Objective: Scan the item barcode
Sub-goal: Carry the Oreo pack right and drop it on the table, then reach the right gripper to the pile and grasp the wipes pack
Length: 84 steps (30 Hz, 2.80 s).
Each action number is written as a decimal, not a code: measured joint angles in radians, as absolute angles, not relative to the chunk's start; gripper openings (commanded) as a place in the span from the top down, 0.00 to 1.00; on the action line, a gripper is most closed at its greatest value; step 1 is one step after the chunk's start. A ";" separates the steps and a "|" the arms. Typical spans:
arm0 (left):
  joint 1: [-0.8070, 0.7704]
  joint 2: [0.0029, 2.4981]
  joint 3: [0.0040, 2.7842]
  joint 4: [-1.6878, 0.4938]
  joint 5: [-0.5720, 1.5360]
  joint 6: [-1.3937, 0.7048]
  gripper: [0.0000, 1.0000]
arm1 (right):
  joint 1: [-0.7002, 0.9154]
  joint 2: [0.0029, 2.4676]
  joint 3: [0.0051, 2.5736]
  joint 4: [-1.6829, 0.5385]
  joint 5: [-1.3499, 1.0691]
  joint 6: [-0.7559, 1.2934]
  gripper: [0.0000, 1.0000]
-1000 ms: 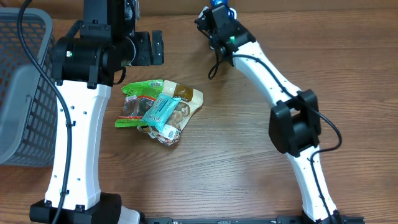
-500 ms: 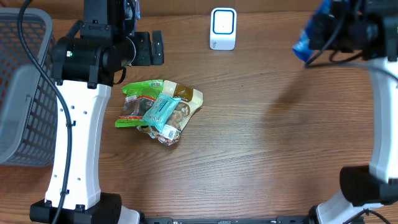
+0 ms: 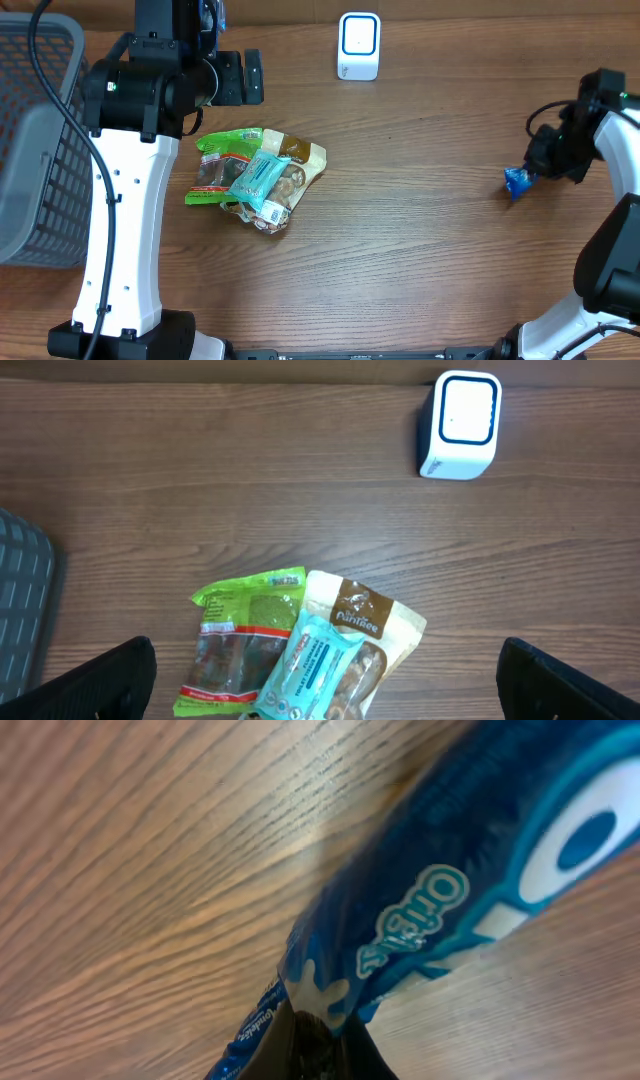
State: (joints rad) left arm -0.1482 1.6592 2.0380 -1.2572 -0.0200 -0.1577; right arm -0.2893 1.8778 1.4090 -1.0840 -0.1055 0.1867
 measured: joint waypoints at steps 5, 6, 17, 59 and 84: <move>-0.148 1.659 2.038 -1.257 -0.020 -0.158 0.00 | -0.270 1.878 1.392 -1.066 -0.112 0.190 0.59; -0.148 1.659 2.038 -1.257 -0.020 -0.158 0.00 | -0.267 1.878 1.392 -1.065 -0.125 0.191 0.56; -0.144 1.659 2.042 -1.273 -0.065 -0.158 0.00 | -0.231 1.879 1.654 -1.261 -0.417 0.157 0.41; 0.366 1.606 2.252 -1.520 -0.019 -0.158 0.00 | 0.770 2.131 1.505 -0.276 -0.348 0.881 0.23; 0.366 1.606 2.252 -1.520 -0.019 -0.158 0.00 | 0.540 1.923 1.496 -0.700 -0.607 0.439 0.96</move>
